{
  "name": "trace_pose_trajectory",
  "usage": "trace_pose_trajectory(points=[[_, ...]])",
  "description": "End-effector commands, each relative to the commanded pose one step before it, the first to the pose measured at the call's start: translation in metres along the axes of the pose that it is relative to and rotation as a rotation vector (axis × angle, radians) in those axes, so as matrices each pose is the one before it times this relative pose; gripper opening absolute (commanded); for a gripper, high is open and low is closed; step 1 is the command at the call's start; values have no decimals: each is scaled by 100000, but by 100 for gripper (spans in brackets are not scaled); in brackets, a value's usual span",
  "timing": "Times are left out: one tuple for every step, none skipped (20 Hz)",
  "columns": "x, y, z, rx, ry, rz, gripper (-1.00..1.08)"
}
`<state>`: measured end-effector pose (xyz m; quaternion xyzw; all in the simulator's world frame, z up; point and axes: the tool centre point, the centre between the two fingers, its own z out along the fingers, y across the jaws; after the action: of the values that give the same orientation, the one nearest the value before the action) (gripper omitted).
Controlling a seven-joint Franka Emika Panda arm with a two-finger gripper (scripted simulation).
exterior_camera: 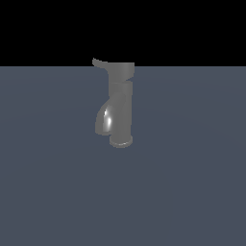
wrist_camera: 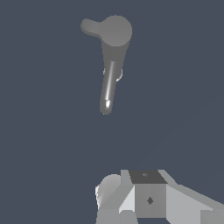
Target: Turn on the faucet by rotating a designated handle.
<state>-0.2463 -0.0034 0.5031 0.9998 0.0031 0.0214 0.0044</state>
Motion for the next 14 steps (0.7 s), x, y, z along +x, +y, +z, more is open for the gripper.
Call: trace_pose_trajectory(points=[[0, 1, 0, 0, 0, 0, -100], [17, 8, -22, 23, 65, 69, -100], [18, 61, -87, 97, 255, 271, -100], [42, 88, -135, 150, 396, 416, -100], [55, 125, -190, 209, 556, 574, -100], [67, 162, -246, 265, 716, 714, -100], [61, 172, -259, 268, 749, 705, -100], [41, 147, -220, 215, 633, 543, -100], [21, 120, -179, 158, 512, 377, -100], [-1, 91, -135, 100, 383, 209, -100], [-18, 55, -80, 36, 223, 36, -100], [-24, 16, -19, -16, 47, -84, -100], [-10, -17, 23, -25, -66, -68, -100], [19, -28, 34, -2, -92, 34, -100]])
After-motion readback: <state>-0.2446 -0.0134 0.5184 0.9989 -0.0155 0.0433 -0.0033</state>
